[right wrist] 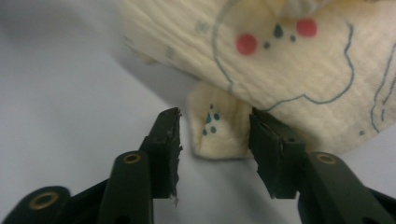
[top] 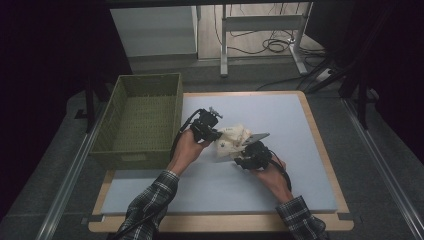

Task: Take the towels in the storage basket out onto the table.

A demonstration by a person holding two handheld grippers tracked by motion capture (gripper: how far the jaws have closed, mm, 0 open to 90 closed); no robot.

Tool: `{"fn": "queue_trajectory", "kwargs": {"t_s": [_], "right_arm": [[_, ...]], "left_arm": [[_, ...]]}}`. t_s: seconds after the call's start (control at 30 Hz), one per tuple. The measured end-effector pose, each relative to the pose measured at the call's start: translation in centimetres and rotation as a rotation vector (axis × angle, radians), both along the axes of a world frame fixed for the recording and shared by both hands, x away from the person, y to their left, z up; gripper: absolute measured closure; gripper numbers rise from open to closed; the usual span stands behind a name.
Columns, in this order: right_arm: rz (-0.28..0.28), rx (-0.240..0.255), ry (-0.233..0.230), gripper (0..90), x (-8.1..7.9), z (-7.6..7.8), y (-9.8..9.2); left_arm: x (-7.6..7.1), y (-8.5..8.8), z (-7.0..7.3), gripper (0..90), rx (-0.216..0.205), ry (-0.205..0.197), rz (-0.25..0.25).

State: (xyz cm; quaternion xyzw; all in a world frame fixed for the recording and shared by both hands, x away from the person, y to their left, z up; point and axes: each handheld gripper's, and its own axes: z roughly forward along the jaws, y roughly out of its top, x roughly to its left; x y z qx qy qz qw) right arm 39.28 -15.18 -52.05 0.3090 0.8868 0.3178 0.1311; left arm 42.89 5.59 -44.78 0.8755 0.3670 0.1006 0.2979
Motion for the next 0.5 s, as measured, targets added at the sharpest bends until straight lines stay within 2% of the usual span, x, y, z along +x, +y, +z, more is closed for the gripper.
{"fn": "queue_trajectory", "kwargs": {"t_s": [0.07,0.13,0.2,0.3,0.33,0.37,0.4,0.43,0.47,0.5], "right_arm": [[0.007,-0.012,-0.038,73.1,0.0,-0.1,0.2],[0.020,-0.015,-0.040,85.1,-0.1,0.1,0.1],[0.031,-0.012,-0.017,86.4,-0.4,0.5,-0.5],[0.035,0.001,-0.011,86.6,-0.8,1.2,-1.3],[0.028,0.012,-0.008,86.6,-1.1,1.7,-1.9],[0.025,0.033,-0.008,86.6,-1.7,2.9,-3.3],[0.025,0.033,-0.008,86.6,-1.7,2.9,-3.3],[0.021,0.046,-0.009,86.5,-2.4,4.3,-4.9],[0.021,0.046,-0.009,86.5,-2.4,4.3,-4.9],[0.013,0.046,-0.016,86.5,-2.7,5.0,-5.8]], "left_arm": [[0.1,0.0,-0.1,82.0,0.001,0.000,0.001],[0.1,0.0,0.0,82.0,-0.003,-0.003,0.001],[0.1,0.3,0.2,81.9,-0.021,-0.009,0.011],[0.0,0.7,0.5,81.7,-0.024,-0.016,0.010],[-0.1,0.8,0.7,81.7,-0.021,-0.018,0.011],[-0.3,1.1,1.0,81.5,-0.042,-0.022,0.026],[-0.3,1.1,1.0,81.5,-0.042,-0.022,0.026],[-0.6,1.5,1.4,81.4,-0.053,-0.028,0.030],[-0.6,1.5,1.4,81.3,-0.053,-0.028,0.030],[-0.8,1.7,1.6,81.3,-0.059,-0.030,0.032]]}}
